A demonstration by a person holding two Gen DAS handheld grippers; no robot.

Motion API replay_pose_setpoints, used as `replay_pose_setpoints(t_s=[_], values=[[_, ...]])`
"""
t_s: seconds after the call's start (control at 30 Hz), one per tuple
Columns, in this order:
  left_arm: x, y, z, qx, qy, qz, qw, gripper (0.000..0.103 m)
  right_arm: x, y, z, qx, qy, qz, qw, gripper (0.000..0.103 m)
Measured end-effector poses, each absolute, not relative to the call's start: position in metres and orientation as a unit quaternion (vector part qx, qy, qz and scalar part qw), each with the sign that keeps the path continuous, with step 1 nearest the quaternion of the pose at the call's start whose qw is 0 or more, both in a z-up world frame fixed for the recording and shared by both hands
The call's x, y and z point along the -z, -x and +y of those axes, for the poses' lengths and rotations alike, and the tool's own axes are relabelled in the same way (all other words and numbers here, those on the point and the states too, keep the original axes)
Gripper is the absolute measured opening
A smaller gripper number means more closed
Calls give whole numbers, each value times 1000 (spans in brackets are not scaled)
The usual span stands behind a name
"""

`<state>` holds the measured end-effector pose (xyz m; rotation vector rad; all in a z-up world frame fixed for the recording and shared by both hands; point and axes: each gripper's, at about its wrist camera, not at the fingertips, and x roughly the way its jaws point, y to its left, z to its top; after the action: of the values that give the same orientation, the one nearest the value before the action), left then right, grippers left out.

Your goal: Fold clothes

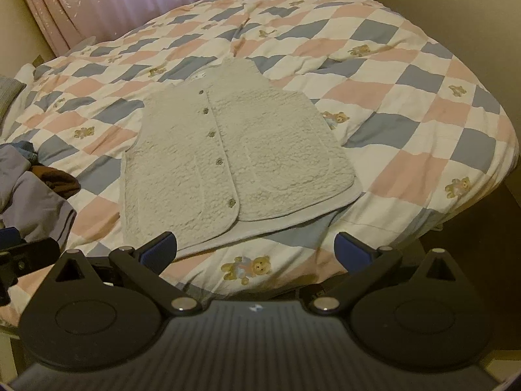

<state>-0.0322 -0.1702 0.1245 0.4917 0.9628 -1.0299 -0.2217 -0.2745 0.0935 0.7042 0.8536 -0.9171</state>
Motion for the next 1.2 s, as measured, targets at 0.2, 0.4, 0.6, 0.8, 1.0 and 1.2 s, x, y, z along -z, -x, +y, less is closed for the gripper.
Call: replay_pose_setpoints(t_s=[0.2,0.4,0.6,0.8,1.0,1.2], values=[[-122,35,-169,463,-227,443,734,92,-92,222,-275,414,-319,398,754,102],[-114,36,-171,457,-239,450,729,92,-87,224,-279,411,-327,402,750,102],[-105,31,-175,445,-251,455,729,92,-83,219,-286,406,-323,407,752,102],[-106,19,-179,431,-251,459,735,92,-88,208,-303,397,-322,403,759,102],[-103,5,-188,424,-253,460,738,93,-91,192,-314,391,-312,402,767,102],[-99,-8,-193,420,-247,467,738,93,-88,179,-325,387,-314,410,764,102]])
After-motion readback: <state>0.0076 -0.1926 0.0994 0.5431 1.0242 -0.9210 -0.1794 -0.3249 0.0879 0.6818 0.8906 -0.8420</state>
